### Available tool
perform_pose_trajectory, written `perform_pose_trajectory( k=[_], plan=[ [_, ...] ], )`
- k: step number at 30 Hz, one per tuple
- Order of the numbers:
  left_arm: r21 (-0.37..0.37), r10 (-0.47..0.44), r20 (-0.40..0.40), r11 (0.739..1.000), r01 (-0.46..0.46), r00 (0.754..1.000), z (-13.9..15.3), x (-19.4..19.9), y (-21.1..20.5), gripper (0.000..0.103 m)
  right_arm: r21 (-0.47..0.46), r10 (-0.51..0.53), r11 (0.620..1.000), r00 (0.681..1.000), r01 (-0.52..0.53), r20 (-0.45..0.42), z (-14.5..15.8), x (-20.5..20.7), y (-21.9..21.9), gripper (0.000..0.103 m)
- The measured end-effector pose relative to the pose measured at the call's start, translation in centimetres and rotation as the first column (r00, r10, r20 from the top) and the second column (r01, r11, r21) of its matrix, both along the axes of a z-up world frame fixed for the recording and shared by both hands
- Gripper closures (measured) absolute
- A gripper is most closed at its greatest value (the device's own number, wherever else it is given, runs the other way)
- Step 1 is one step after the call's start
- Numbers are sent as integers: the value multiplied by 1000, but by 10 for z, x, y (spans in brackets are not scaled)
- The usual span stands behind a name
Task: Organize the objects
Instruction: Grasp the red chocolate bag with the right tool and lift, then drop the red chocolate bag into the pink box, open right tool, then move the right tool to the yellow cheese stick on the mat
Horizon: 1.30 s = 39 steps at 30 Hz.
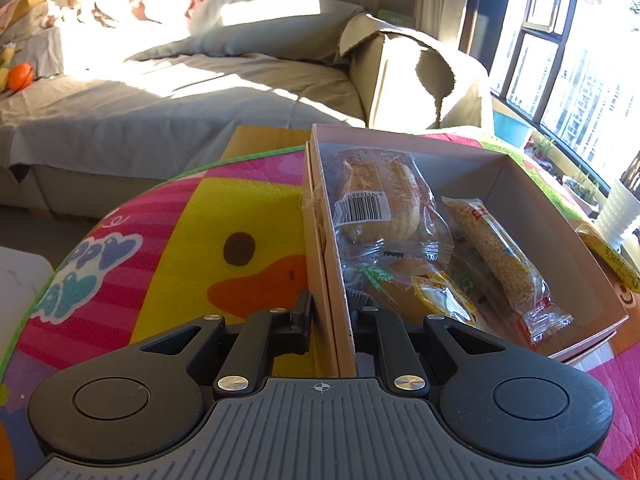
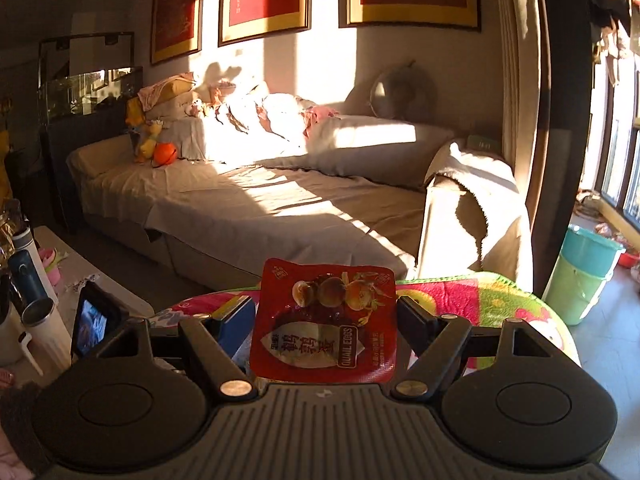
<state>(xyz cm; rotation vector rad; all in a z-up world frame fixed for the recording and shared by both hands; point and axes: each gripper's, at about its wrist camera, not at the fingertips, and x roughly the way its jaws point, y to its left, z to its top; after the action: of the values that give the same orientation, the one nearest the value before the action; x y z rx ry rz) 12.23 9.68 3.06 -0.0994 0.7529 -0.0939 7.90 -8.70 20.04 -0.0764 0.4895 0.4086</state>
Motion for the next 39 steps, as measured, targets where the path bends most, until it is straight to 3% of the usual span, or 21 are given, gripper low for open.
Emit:
perform_pose_trajectory(
  k=[8,17,26,33,39],
  plan=[
    [0,0,1,1000,0,1000,0,0,0,88,25,-22,999,990,26,-136,-48,46,23,25],
    [0,0,1,1000,0,1000,0,0,0,88,7,-43,999,987,44,-155,-67,49,27,25],
    [5,-1,0,1000,1,1000,0,-2,-1,88,26,-46,998,991,50,-130,-60,44,16,22],
    [8,-1,0,1000,1,1000,1,-2,-2,88,12,-176,984,976,179,-130,-62,50,-35,19],
    [7,-1,0,1000,1,1000,1,-2,-1,88,-3,-377,925,912,381,-160,-80,64,-118,19]
  ],
)
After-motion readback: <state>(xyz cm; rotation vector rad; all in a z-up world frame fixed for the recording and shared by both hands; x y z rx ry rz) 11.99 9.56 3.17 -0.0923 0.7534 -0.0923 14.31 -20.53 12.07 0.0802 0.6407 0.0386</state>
